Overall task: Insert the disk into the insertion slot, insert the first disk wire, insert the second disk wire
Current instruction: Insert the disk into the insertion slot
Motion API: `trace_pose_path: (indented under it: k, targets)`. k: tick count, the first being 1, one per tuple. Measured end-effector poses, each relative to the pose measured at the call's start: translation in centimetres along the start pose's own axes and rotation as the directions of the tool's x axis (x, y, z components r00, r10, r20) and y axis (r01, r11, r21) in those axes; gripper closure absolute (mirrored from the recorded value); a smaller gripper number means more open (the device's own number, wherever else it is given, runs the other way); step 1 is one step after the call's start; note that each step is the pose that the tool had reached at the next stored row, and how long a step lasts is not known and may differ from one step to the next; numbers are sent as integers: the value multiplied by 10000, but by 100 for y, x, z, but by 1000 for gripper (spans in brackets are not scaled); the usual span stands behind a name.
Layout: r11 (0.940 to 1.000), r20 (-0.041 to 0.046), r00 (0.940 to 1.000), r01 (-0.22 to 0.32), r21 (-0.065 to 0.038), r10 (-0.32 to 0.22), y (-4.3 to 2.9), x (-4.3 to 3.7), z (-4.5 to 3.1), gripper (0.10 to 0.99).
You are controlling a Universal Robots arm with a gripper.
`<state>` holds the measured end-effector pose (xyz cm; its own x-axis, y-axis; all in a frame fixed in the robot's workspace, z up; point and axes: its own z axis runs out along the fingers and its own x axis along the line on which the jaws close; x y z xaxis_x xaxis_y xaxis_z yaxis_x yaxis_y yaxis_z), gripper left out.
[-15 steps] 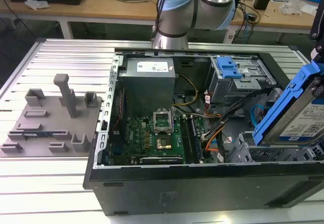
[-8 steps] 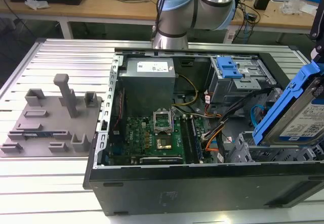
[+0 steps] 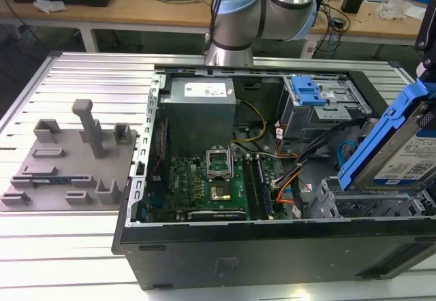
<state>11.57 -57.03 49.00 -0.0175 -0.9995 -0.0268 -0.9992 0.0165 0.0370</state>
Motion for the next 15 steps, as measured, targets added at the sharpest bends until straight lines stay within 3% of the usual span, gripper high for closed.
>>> trace_pose_path:
  k: [3, 4, 5, 15]
  targets:
    - [9998, 110, 9999, 25, 181, -27, 12, 0, 1, 722]
    - [9996, 122, 9999, 29, 296, -32, 14, 1, 4, 722]
    - [9994, 123, 9999, 30, 336, -35, 17, 1, 5, 722]
    - [9994, 122, 9999, 30, 343, -34, 19, 1, 7, 722]
